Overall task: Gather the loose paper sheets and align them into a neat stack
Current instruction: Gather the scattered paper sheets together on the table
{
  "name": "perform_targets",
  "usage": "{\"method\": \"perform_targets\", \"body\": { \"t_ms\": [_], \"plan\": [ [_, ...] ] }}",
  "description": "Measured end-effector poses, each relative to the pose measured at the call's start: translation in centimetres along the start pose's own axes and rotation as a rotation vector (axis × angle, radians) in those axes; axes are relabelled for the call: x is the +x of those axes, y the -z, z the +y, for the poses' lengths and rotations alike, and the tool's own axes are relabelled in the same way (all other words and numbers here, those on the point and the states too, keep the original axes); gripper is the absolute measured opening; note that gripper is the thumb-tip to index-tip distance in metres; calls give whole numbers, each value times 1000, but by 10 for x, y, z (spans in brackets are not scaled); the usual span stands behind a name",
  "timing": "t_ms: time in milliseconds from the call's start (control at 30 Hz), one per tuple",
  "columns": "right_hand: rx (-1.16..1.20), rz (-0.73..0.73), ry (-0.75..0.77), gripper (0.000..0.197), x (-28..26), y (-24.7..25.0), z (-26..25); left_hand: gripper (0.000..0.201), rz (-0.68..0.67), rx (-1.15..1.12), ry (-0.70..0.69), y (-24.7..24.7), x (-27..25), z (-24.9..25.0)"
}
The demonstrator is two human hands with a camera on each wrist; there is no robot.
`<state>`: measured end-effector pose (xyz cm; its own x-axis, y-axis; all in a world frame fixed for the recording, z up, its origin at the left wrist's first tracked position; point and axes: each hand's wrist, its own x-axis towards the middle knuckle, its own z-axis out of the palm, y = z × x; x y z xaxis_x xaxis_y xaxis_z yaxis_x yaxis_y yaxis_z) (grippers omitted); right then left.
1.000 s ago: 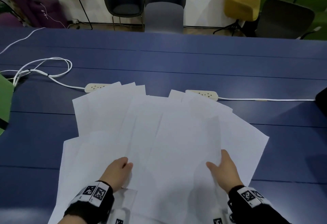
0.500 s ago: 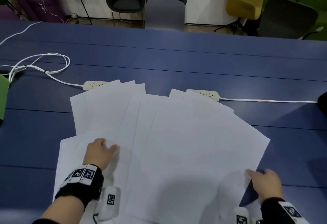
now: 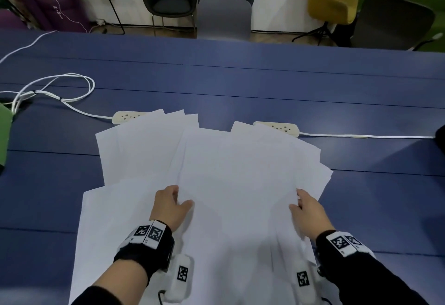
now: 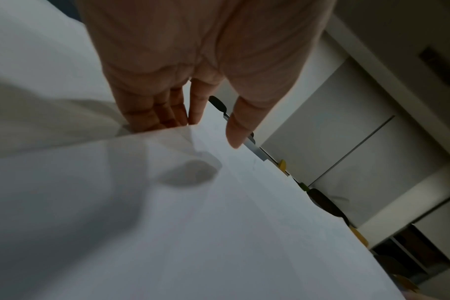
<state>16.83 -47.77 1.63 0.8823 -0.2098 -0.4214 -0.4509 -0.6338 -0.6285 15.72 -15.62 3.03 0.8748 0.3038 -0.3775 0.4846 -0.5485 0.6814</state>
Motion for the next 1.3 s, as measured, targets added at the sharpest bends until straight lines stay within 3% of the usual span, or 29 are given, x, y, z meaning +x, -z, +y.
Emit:
{"method": "perform_targets", "body": {
  "t_ms": [67, 133, 200, 267, 367, 467, 533, 600, 667, 700, 800, 833, 900, 967, 1167, 1300],
  "plan": [
    [20, 84, -57, 45, -1, -1, -1, 36, 5, 27, 17, 1, -2, 0],
    [71, 185, -145, 36, -5, 2, 5, 58, 55, 165, 70, 4, -1, -2],
    [146, 178, -231, 19, -15, 4, 14, 69, 66, 365, 122, 8, -3, -3],
    [200, 106, -259, 16, -26, 0, 20, 72, 39, 421, 138, 11, -4, -3],
    [155, 35, -226, 49, -36, -12, 21, 73, -48, 240, 113, 7, -3, -1],
    [144, 37, -126, 35, -37, -24, 13, 74, -132, 132, 83, -3, -6, 9],
    [152, 38, -98, 44, -35, -29, 11, 70, -152, 94, 56, -10, -8, 13],
    [170, 70, -123, 43, -33, -26, 12, 64, -98, 114, 46, -9, -10, 11],
    [239, 121, -147, 14, -32, -18, 15, 71, 23, 210, 98, 2, -11, 4],
    [287, 139, -168, 14, -32, -14, 16, 73, 84, 238, 145, 11, -12, -2],
    [436, 140, -235, 56, -28, -7, 23, 74, 163, 219, 347, 37, -15, -22],
    [469, 139, -234, 56, -27, -5, 21, 74, 184, 211, 392, 42, -16, -27],
    [497, 115, -228, 36, -20, -3, 14, 74, 201, 194, 426, 46, -15, -33],
    [503, 90, -216, 17, -11, -1, 2, 72, 184, 166, 414, 43, -12, -34],
    [459, -9, -178, 11, 8, -9, -23, 63, 36, 40, 272, 22, -6, -19],
    [364, -65, -136, 32, 5, -20, -33, 57, -48, 40, 175, 2, -8, -7]
  ]
}}
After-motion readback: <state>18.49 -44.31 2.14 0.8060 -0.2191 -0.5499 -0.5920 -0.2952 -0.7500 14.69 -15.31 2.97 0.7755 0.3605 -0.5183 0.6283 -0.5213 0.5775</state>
